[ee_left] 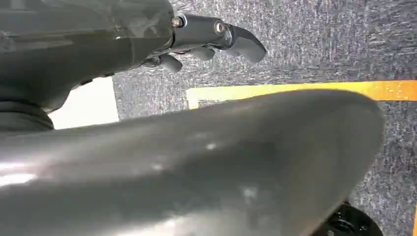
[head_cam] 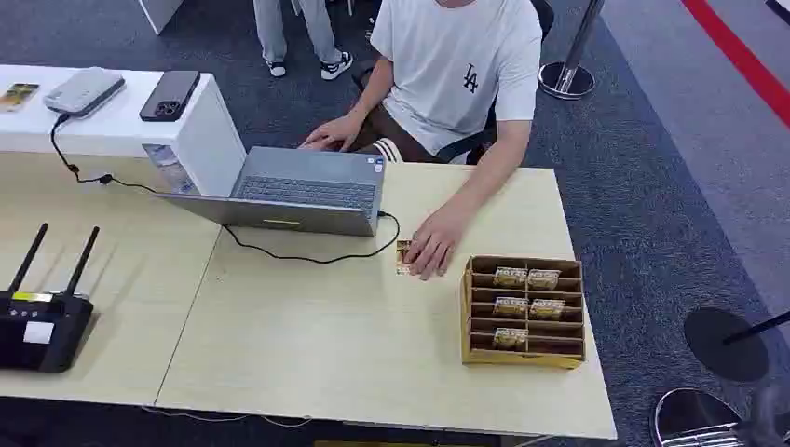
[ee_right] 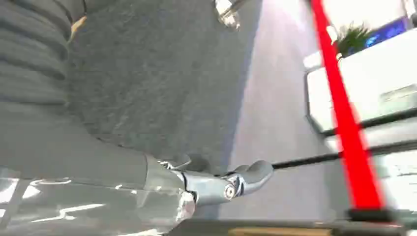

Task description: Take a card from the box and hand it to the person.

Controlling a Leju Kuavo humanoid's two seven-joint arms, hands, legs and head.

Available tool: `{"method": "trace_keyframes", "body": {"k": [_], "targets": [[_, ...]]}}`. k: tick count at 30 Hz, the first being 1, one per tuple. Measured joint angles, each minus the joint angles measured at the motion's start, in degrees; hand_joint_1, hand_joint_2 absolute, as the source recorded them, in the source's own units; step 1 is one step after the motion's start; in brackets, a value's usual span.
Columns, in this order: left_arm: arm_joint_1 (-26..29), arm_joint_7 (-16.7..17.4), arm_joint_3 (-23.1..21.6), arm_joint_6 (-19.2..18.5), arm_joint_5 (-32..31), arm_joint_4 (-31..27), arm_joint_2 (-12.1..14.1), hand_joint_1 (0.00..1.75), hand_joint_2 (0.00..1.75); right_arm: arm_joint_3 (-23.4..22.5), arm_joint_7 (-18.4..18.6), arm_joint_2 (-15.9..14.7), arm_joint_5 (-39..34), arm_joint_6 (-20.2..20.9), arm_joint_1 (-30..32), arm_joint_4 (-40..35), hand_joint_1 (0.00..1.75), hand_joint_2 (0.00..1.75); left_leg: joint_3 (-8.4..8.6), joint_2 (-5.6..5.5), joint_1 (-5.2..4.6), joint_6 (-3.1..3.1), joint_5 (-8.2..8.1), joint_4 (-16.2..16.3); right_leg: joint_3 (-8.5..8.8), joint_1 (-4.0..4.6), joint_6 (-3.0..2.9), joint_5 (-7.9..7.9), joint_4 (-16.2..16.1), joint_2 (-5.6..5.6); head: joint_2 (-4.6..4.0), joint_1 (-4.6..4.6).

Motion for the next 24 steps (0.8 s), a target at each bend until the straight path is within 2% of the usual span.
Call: {"method": "trace_keyframes", "body": {"k": [7, 10, 14, 21, 24], "targets": [[0.0, 0.2, -0.4, -0.1, 0.5, 0.0, 0.0, 0.00, 0.00, 7.3, -0.4, 3.0, -0.4, -0.8, 3.0, -16.3, 0.00, 1.75, 0.02, 0.01, 0.02, 0.00, 0.00, 0.0, -0.01, 0.01, 0.00, 0.00, 0.0, 0.00, 0.00, 0.02], [0.0, -0.1, -0.4, -0.1, 0.8, 0.0, -0.1, 0.00, 0.00, 10.3, 0.0, 5.9, 0.5, -0.4, 5.2, -24.4, 0.00, 1.75, -0.01, -0.02, 0.02, -0.01, 0.00, 0.0, -0.02, 0.02, 0.00, 0.00, 0.0, 0.00, 0.00, -0.04], [0.0, -0.5, -0.4, -0.1, 1.0, 0.0, -0.1, 0.00, 0.00, 13.7, 0.1, 8.2, 2.6, 0.7, 7.4, -32.9, 0.00, 1.75, -0.01, -0.01, 0.06, -0.01, 0.00, 0.0, -0.02, 0.05, -0.03, -0.02, 0.0, 0.00, 0.00, -0.02], [0.1, -0.8, -0.6, -0.4, 1.7, 0.3, -0.3, 0.00, 0.00, 21.7, -1.0, 10.9, 15.9, -2.1, 12.2, -46.5, 0.00, 1.75, -0.02, -0.01, 0.05, -0.01, 0.00, 0.0, -0.02, 0.04, -0.03, -0.02, 0.0, 0.00, 0.00, -0.02], [0.1, -0.8, -1.0, -0.5, 1.8, 0.3, -0.4, 0.00, 0.00, 25.0, -0.8, 11.3, 20.6, -3.5, 13.9, -50.1, 0.00, 1.75, -0.02, -0.01, 0.05, -0.01, 0.00, 0.0, -0.02, 0.04, -0.03, -0.02, 0.0, 0.00, 0.00, -0.02]]}}
